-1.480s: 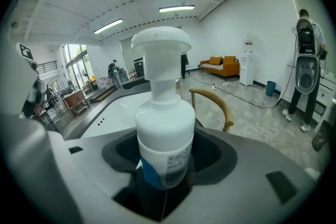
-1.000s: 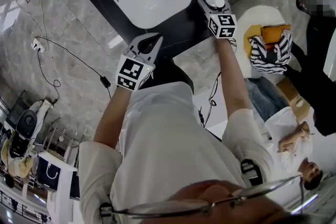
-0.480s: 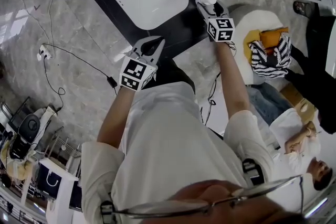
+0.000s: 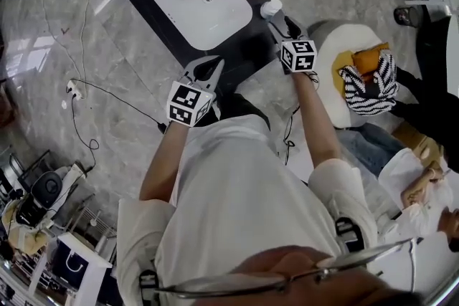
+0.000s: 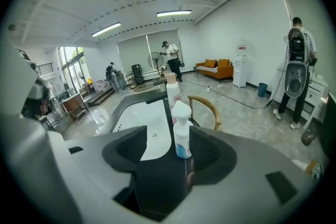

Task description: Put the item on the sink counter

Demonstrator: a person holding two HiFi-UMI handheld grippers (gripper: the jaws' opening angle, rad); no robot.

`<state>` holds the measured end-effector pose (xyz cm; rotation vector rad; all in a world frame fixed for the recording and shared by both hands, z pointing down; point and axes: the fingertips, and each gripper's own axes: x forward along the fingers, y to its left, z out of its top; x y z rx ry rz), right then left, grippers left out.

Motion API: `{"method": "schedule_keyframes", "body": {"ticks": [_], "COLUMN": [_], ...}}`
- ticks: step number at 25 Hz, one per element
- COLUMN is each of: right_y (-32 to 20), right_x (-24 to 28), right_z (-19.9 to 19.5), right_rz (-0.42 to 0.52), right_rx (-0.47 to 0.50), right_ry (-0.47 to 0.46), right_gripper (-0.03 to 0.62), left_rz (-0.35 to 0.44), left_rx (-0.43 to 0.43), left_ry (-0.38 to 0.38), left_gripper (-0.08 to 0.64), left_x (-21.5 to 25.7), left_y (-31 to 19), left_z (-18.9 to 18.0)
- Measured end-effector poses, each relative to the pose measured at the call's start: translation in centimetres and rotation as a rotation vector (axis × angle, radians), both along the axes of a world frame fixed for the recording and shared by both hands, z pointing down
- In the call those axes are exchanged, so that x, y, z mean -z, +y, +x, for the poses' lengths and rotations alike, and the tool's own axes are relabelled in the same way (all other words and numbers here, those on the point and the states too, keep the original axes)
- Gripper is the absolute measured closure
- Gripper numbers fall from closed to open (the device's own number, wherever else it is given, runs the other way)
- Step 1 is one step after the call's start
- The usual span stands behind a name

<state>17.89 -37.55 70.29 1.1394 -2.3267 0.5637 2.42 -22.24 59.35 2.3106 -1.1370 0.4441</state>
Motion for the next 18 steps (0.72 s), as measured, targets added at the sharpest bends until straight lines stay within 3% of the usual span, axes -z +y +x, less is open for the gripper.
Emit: {"method": "schedule_keyframes", "body": {"ticks": [7, 18], "right_y": [3.4, 9.3], "right_x": [3.7, 9.5], "right_z": [-0.3, -3.3], "right_rz": [0.006, 0.074], "right_rx": [-0.041, -0.137], "right_ry": [-0.041, -0.038], "right_gripper": [0.362, 0.431], "left_rz": [0.045, 0.064], "left_rx": [-0.05, -0.15], "left_ry": [-0.013, 0.043], "left_gripper": [0.555, 0.555], "left_x": [2.0, 3.7], "left_y": [0.6, 2.3], "left_z": [-0.5, -5.1]}}
